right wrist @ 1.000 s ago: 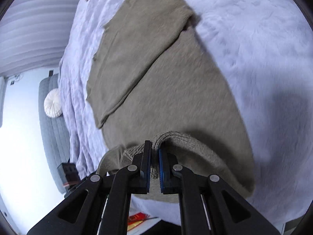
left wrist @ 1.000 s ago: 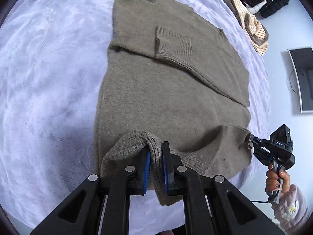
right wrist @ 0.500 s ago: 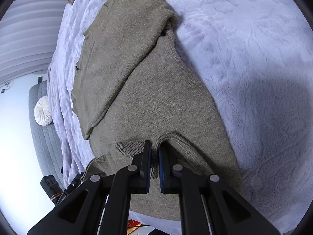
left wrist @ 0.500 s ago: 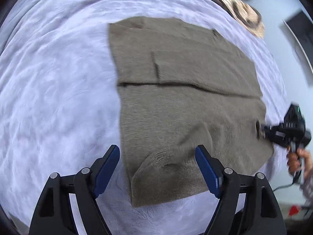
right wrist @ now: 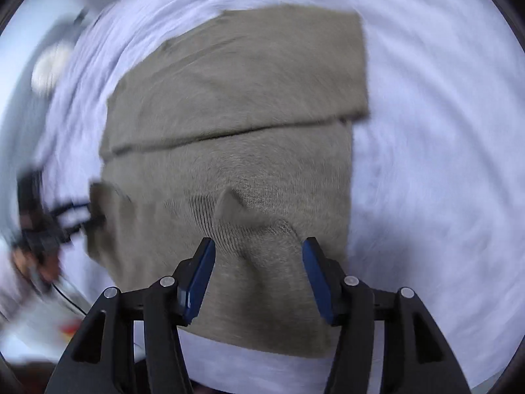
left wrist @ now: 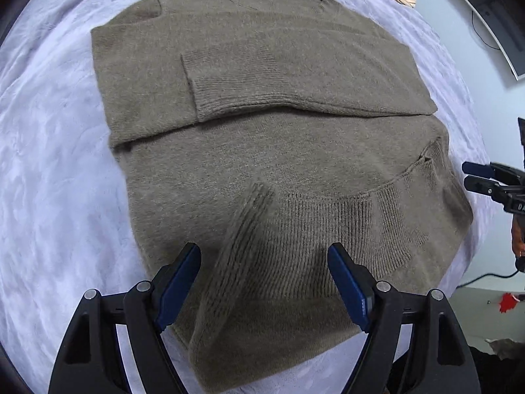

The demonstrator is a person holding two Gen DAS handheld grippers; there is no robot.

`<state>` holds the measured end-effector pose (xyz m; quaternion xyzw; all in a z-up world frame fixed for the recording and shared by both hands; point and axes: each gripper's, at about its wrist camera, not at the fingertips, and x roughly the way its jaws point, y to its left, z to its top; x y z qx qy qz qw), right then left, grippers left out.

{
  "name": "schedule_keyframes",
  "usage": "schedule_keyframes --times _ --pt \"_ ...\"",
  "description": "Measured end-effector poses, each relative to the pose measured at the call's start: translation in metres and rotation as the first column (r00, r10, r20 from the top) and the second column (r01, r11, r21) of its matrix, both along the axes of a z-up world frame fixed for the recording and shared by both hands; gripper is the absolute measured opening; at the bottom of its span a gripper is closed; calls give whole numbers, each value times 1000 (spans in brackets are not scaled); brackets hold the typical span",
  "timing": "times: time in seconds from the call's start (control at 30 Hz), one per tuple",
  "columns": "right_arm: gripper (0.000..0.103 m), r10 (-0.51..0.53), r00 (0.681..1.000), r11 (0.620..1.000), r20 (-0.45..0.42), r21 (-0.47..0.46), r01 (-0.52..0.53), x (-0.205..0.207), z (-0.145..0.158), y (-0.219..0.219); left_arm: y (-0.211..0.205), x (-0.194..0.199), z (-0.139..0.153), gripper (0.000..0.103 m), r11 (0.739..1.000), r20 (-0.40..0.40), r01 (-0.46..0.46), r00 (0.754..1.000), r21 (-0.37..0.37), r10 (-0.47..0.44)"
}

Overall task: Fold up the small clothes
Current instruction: 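Carry the hem over the collar with both tools and lay it down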

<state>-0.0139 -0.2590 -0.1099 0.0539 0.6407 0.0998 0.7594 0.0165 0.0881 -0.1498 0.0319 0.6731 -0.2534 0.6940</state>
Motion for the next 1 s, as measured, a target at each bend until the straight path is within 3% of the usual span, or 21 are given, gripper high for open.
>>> schedule_keyframes --times 0.13,0.2,0.23,0.27,0.33,0.4,0.5,0.73,0.87,1.0 --pt "60 103 995 990 8 -93 -102 8 -12 14 -12 2 -7 78 999 -7 21 1000 30 -21" --pt "60 82 996 992 16 -99 -80 17 -18 11 -15 3 -8 65 999 -7 19 1000 43 -19" --pt "60 57 998 996 10 -70 -56 22 -22 7 -16 4 -7 55 999 -2 18 1000 50 -18" --pt "60 29 1000 999 -6 -29 -29 28 -27 2 -14 4 -6 33 998 6 17 1000 54 -18" --pt "55 6 998 1000 -68 4 -6 32 -41 0 -14 3 -5 7 999 5 19 1000 45 -19" --pt "7 53 994 998 -92 -18 -55 27 -43 6 -12 -1 3 7 999 36 8 999 43 -10" --pt "7 113 994 989 -5 -100 -112 11 -16 15 -8 -11 29 7 1000 103 -6 995 21 3" --pt "7 43 976 990 215 -142 -13 -12 71 0 17 -13 108 7 995 236 -75 968 -71 90" --pt "7 36 950 992 310 -123 3 13 105 2 19 8 143 7 990 327 -95 937 -103 124" --pt "7 39 922 990 385 -142 17 64 117 7 14 51 160 7 984 417 -129 893 -125 170"
